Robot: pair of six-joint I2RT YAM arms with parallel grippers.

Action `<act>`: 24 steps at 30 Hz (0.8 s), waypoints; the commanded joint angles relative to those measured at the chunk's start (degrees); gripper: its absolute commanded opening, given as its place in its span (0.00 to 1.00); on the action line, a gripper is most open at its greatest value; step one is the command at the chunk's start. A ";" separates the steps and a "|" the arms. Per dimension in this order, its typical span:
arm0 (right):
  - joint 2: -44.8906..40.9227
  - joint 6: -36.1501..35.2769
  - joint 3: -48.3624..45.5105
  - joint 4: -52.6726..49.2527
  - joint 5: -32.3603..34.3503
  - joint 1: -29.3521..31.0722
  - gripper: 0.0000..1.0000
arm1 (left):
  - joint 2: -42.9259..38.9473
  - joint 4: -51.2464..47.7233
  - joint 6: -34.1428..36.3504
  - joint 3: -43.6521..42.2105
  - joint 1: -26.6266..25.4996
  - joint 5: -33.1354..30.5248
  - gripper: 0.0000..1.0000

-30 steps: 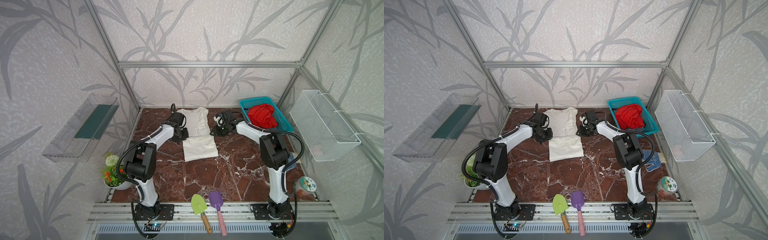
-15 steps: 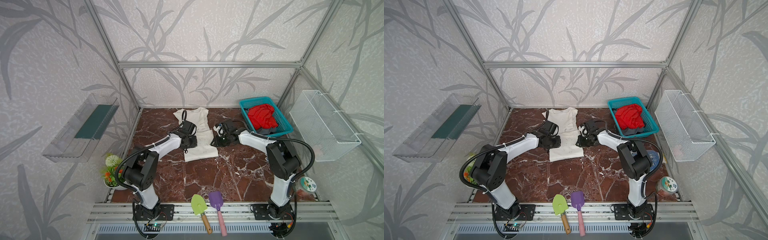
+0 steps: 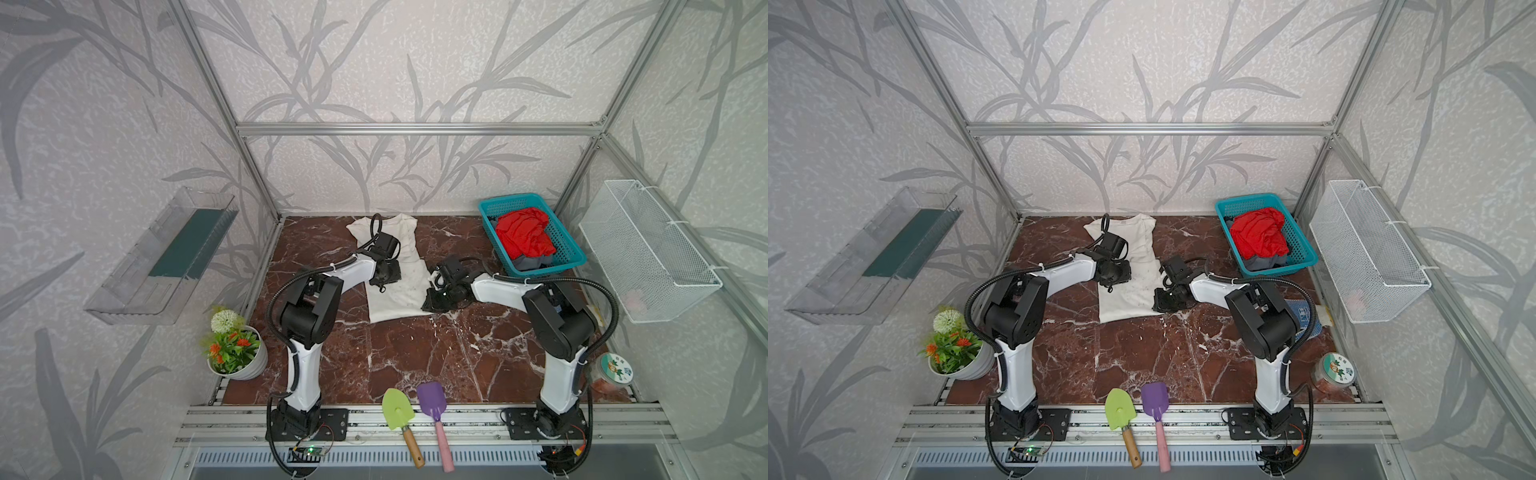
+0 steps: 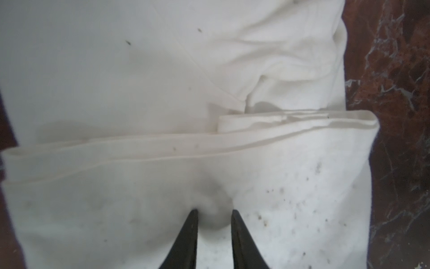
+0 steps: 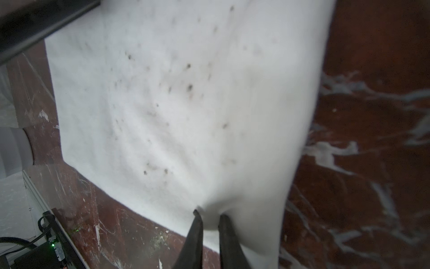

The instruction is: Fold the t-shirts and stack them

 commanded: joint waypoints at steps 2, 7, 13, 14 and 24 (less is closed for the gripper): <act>-0.25 -0.22 -1.80 -3.63 2.17 -0.17 0.16 | -0.05 -0.78 -1.08 -0.98 2.53 -1.33 0.26; -1.06 -0.15 -3.42 -4.30 1.47 -0.11 0.16 | -3.45 -0.22 -0.92 -7.07 3.62 -1.31 0.25; -3.75 0.02 -7.48 -5.76 0.54 0.03 0.15 | -8.67 2.48 -2.29 -16.00 3.54 0.34 0.24; -4.36 0.15 -8.51 -5.82 0.32 0.24 0.15 | -9.49 2.89 -2.36 -17.18 3.45 0.75 0.24; -14.10 1.96 -12.61 -10.92 -0.33 3.12 0.15 | -21.04 -0.80 2.45 -21.89 1.80 2.22 0.25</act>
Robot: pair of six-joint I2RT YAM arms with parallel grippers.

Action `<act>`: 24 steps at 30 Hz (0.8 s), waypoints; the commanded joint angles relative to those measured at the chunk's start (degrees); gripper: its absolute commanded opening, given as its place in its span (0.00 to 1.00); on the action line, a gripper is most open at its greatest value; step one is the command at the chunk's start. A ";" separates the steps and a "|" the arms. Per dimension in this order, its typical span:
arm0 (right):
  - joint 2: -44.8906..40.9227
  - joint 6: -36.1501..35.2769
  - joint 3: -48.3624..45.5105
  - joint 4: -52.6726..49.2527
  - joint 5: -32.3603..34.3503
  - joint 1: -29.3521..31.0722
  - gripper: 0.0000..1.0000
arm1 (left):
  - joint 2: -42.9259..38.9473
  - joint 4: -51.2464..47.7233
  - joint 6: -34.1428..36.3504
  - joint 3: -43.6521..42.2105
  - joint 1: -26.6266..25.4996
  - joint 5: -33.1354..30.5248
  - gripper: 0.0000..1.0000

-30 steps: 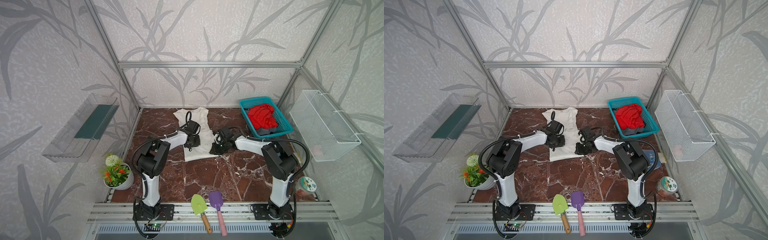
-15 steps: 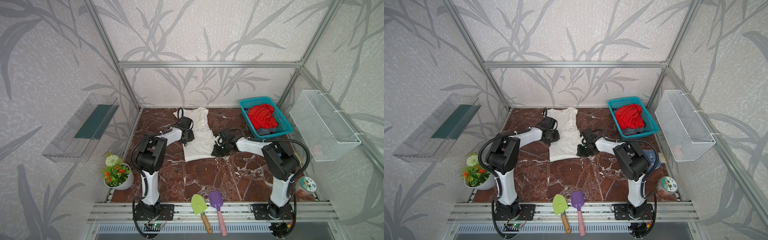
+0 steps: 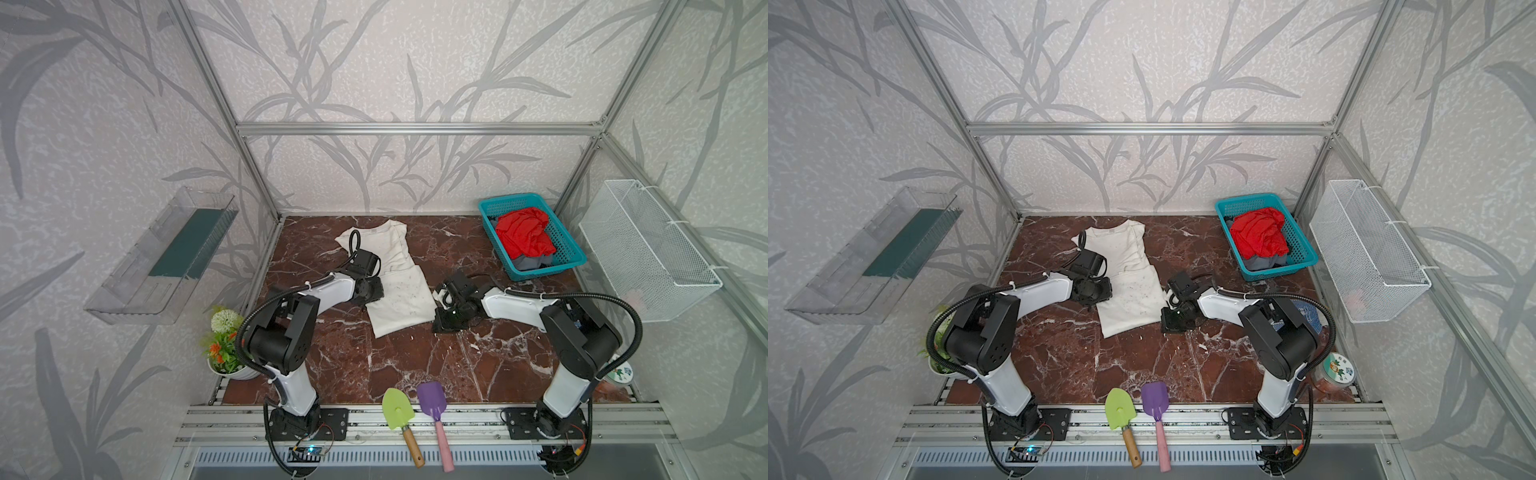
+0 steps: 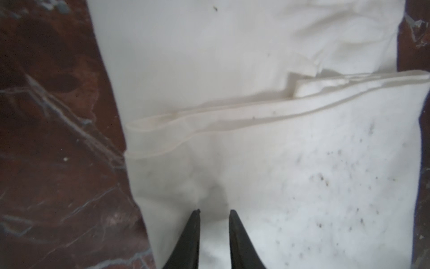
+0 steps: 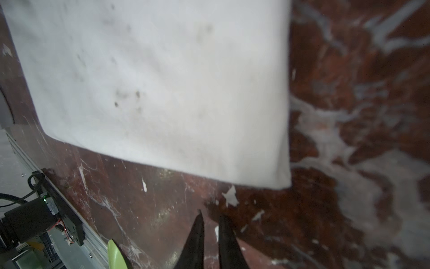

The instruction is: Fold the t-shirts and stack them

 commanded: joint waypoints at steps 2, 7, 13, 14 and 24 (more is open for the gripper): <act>-5.70 0.32 1.57 -7.05 2.44 0.03 0.16 | -5.95 -3.40 2.33 -0.74 -0.47 0.45 0.25; -1.64 -3.87 13.33 -11.24 3.13 -2.50 0.18 | -6.21 -1.49 1.49 0.59 -0.55 1.75 0.25; 7.48 -7.11 26.20 -10.71 2.58 -4.18 0.29 | -4.83 3.15 -1.03 1.33 -0.56 3.13 0.38; 8.54 -7.11 27.32 -10.09 2.40 -4.46 0.37 | -4.98 3.78 -1.62 1.12 -0.56 2.77 0.41; 11.48 -5.03 27.76 -0.24 -0.48 -8.81 0.96 | -4.61 13.01 -8.68 -0.58 -0.68 5.32 0.95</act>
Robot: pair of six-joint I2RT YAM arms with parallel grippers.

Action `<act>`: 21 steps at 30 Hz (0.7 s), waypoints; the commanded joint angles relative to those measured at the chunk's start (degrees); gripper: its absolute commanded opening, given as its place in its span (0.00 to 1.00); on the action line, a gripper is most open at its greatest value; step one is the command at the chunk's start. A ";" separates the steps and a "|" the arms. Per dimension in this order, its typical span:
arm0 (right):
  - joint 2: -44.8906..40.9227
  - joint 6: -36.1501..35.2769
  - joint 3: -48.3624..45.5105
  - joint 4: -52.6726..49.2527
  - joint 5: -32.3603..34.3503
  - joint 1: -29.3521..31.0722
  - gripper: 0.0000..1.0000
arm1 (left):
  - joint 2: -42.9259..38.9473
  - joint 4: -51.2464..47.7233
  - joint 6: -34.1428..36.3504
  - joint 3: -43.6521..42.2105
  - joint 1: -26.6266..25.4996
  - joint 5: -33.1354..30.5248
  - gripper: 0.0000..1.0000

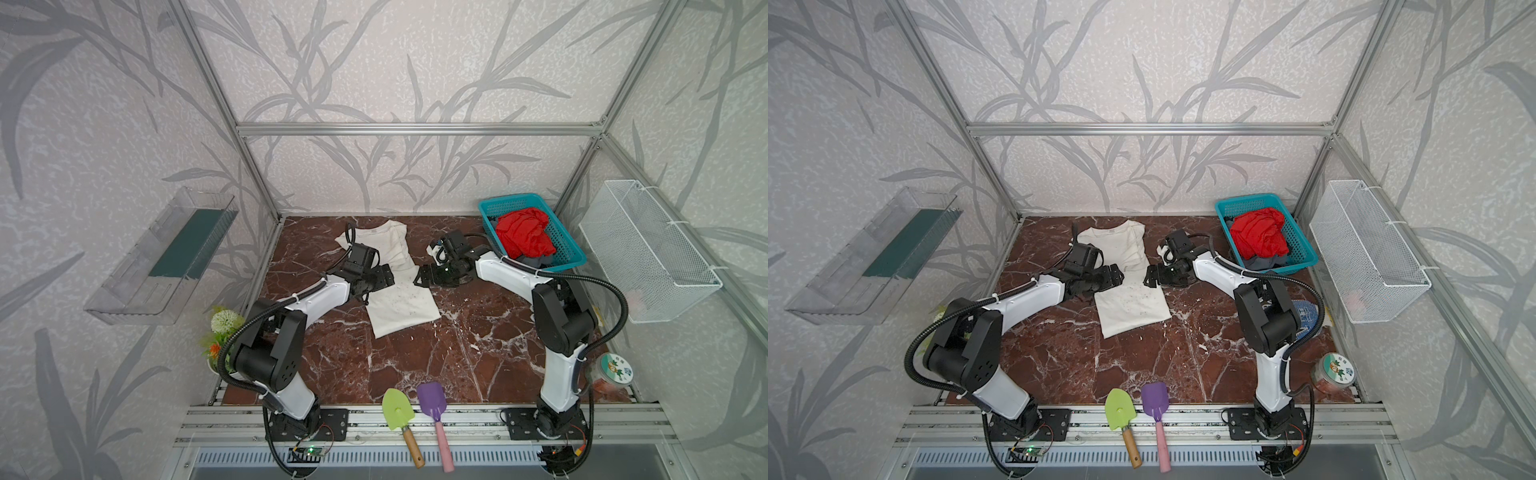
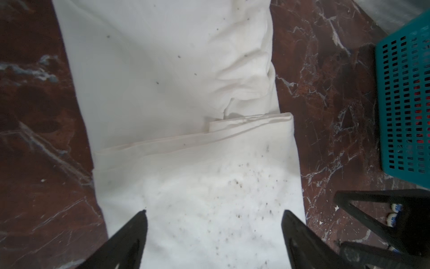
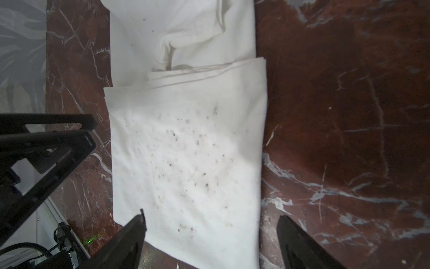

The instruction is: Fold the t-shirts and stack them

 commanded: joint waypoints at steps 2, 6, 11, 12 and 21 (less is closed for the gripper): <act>0.27 1.44 0.05 5.52 -2.37 -1.08 0.97 | 0.69 6.33 -4.35 -1.14 -0.29 1.44 0.96; 2.99 3.34 1.75 7.76 -4.15 -1.07 0.96 | 2.08 8.04 -6.06 -0.65 -0.33 2.32 0.96; 7.62 7.06 5.80 10.94 -7.29 -0.95 0.95 | 6.16 9.36 -7.85 2.26 -0.34 4.26 0.96; 8.62 8.03 6.49 11.83 -7.65 -0.96 0.94 | 6.76 9.69 -8.66 2.36 -0.34 3.82 0.96; 16.07 11.95 14.24 13.94 -10.22 -0.06 0.92 | 5.59 13.25 -10.05 -2.95 4.02 2.82 0.96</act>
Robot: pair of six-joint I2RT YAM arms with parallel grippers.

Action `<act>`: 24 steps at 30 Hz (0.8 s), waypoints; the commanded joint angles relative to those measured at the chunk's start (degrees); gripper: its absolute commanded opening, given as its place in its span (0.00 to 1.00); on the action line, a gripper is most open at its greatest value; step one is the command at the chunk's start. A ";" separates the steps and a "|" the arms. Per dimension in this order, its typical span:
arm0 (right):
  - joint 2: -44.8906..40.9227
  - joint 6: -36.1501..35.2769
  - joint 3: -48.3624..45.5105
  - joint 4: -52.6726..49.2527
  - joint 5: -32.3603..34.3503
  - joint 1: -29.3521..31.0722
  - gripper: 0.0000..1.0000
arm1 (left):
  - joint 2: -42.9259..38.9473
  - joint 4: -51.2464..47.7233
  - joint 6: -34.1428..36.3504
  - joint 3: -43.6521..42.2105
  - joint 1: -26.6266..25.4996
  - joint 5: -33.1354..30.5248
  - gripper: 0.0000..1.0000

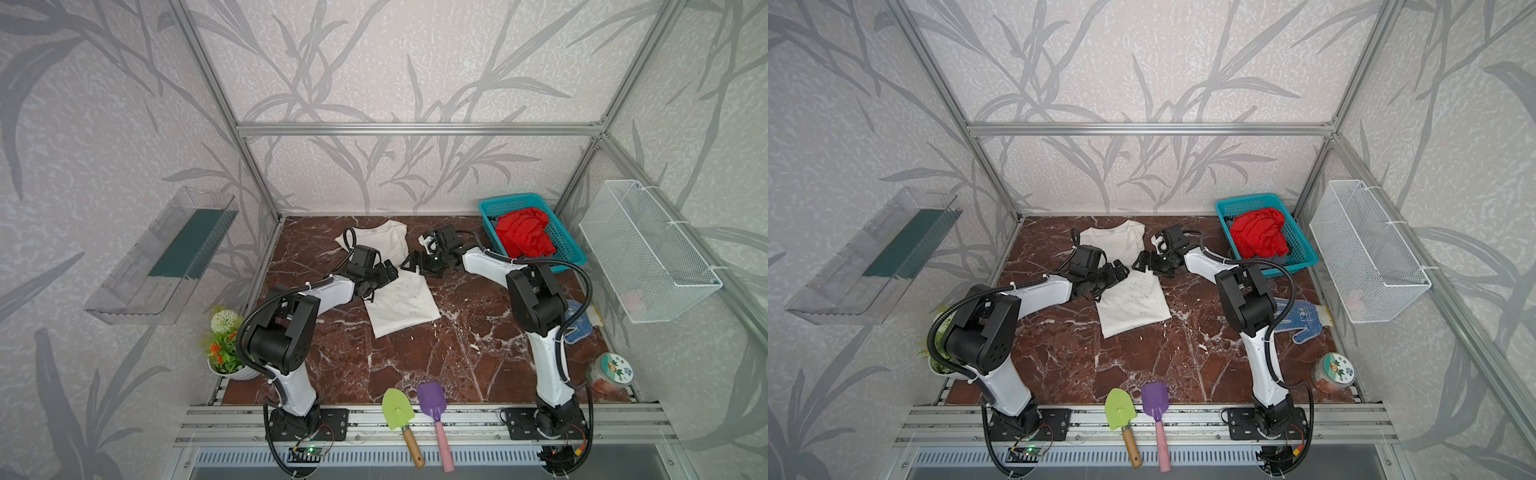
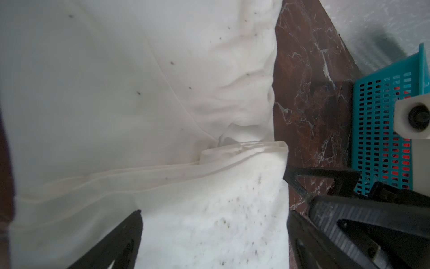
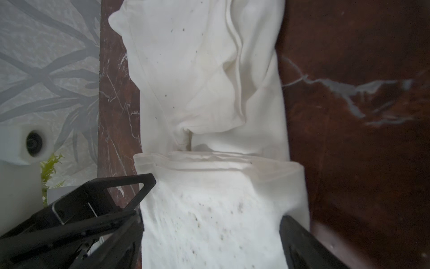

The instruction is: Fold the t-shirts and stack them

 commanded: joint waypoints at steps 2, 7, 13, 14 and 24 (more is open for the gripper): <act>1.95 2.03 4.03 1.42 -1.67 0.62 0.91 | -1.18 1.60 -0.39 -1.49 2.40 0.52 0.96; 5.09 2.69 6.24 1.29 -0.79 0.63 0.91 | 1.39 2.33 0.24 -1.19 3.59 1.46 0.95; 5.18 1.59 4.42 -0.92 1.21 0.46 0.90 | 3.25 0.52 0.25 -1.40 4.14 0.06 0.95; 4.77 0.87 4.19 -1.97 2.25 0.51 0.90 | 3.19 0.09 0.37 -1.51 4.27 -0.15 0.95; -4.30 -5.03 -0.63 -4.79 6.79 -0.61 0.90 | -4.43 -1.84 6.19 -4.83 4.65 1.47 0.94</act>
